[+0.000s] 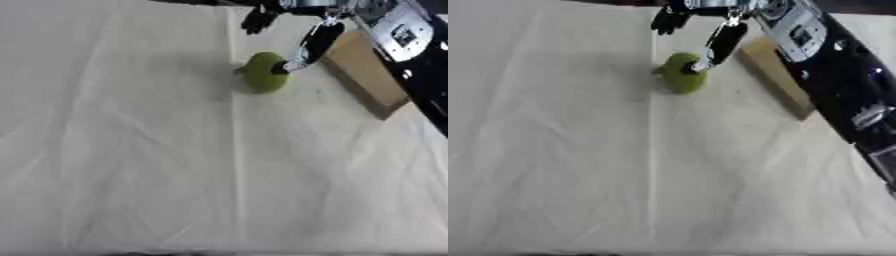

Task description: Pick up objects on the table and place them in the box.

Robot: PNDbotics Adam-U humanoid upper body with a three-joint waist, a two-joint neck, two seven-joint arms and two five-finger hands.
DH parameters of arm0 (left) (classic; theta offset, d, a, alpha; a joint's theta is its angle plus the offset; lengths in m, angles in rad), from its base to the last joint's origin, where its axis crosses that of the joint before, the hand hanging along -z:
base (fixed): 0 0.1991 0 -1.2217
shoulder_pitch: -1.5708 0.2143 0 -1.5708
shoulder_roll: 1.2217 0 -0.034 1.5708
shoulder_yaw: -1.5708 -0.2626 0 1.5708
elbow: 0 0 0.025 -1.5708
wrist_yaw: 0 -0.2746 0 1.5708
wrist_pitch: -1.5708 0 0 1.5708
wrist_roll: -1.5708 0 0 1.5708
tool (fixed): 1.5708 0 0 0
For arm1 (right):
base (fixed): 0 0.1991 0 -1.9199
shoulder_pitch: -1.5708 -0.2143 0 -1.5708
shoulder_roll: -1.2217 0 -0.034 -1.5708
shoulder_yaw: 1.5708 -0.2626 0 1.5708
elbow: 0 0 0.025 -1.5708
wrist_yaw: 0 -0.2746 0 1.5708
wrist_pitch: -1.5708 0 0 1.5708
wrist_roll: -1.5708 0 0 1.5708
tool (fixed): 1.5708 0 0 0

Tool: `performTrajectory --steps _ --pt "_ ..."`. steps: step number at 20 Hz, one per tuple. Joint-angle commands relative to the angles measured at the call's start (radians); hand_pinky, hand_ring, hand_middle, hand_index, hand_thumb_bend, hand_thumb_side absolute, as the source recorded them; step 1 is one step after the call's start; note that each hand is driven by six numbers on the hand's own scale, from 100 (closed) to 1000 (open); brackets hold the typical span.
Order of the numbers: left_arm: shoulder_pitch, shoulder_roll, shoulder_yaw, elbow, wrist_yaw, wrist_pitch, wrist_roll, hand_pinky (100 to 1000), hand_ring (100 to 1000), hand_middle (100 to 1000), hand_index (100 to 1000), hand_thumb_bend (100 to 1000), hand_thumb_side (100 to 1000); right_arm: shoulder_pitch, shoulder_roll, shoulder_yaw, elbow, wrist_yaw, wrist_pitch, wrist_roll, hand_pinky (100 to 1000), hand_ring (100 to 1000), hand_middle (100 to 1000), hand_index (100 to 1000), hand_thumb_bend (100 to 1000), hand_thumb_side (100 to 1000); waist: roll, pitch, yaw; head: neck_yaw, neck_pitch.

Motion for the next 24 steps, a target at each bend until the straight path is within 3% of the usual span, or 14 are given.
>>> performTrajectory --steps 1,6,11,24 --pt "-0.008 0.017 0.001 -0.02 0.005 -0.001 -0.005 531 624 642 743 100 315 -0.007 -0.011 -0.012 0.0 0.003 0.016 0.0 834 800 758 889 441 100 0.004 -0.016 0.002 -0.003 -0.007" --pt "-0.01 0.014 0.0 -0.02 0.008 0.0 -0.008 531 624 642 743 100 318 0.014 -0.01 -0.025 0.017 0.06 0.012 -0.038 849 819 772 891 442 100 0.005 -0.013 0.004 -0.003 -0.01" --pt "-0.01 0.011 0.0 -0.02 0.01 0.001 -0.011 531 624 643 742 100 321 0.029 -0.008 -0.037 0.037 0.104 -0.001 -0.071 882 906 805 904 453 116 0.006 -0.011 0.005 -0.004 -0.014" --pt "-0.012 0.001 0.001 -0.02 0.015 0.005 -0.02 530 625 644 742 100 332 0.05 0.011 -0.069 0.103 0.177 0.013 -0.146 857 834 779 891 469 137 0.006 -0.003 0.01 -0.005 -0.023"
